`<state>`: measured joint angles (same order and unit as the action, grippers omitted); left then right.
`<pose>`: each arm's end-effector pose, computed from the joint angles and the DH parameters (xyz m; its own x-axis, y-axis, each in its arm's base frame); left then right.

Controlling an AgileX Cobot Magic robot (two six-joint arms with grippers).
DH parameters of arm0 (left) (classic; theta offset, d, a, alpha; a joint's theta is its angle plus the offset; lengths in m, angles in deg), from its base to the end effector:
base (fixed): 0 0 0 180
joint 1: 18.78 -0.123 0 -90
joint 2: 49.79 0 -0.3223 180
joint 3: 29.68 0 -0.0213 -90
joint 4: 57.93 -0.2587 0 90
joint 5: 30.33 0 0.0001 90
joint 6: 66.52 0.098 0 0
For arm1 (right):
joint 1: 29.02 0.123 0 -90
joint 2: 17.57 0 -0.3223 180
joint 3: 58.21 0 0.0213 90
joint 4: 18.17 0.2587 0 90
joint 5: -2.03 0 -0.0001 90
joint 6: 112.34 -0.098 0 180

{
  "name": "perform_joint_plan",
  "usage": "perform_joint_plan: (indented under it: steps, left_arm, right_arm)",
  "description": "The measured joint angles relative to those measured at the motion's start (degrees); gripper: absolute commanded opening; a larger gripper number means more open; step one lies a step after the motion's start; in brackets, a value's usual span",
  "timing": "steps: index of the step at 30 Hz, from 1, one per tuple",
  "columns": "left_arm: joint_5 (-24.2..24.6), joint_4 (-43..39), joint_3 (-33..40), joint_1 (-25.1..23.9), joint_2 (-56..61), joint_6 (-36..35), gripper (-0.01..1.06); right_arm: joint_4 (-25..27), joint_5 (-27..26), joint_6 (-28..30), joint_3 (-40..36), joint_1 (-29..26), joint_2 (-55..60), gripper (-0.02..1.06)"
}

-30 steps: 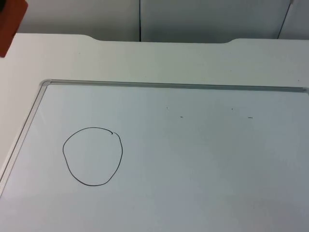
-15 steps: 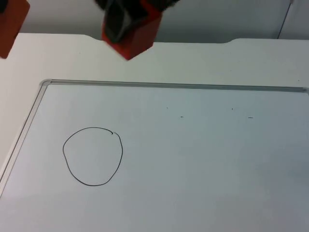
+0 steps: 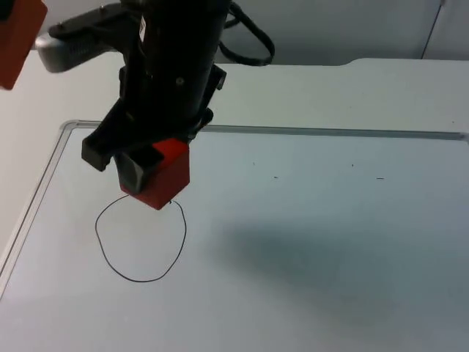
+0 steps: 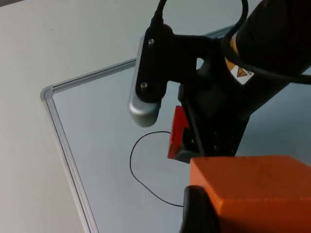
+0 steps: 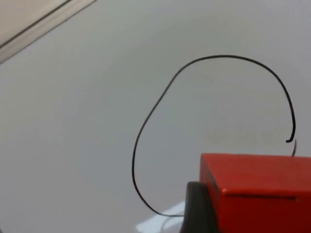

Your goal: Pick up one cube with the left hand and another cube with the right hand. First place the cube in the right hand at the target position, then stack the cube in the left hand on top.

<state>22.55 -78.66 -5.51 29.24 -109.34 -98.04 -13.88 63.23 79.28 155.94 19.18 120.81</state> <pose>0.1264 -0.0991 0.3841 -0.6313 0.2428 -0.7365 0.3980 0.9165 -0.0390 0.3428 0.3931 0.1995 -0.5107 -0.8196 -0.2597 -0.8514 0.5240 0.0206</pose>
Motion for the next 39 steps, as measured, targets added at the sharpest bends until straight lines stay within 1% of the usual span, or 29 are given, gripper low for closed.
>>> perform_joint_plan:
  steps: [7, 17, 20, 28, 39]
  left_arm:
    - [-0.1, 0.0, 0.0, 0.0, 0.0, 0.0, 0.00]
    - [-1.0, 0.1, 0.0, 0.0, 0.0, 0.0, 0.00]
    - [-1.1, 0.1, 0.0, 0.0, 0.0, -0.1, 0.00]
    - [-1.1, 0.3, 0.0, 0.0, 0.0, -0.1, 0.00]
    - [-1.1, 0.5, 0.0, 0.0, 0.0, -0.1, 0.00]
  right_arm:
    - [0.0, -0.5, -0.2, 0.0, 0.1, 1.9, 0.00]
    - [-1.2, -3.1, -1.1, 0.0, 0.7, 5.2, 0.00]
    - [-1.2, -4.6, -1.7, 0.0, 1.3, 6.5, 0.00]
    - [-2.5, -5.5, -2.5, 0.0, 1.9, 8.0, 0.00]
    - [-2.6, -6.5, -2.8, 0.0, 1.9, 8.0, 0.00]
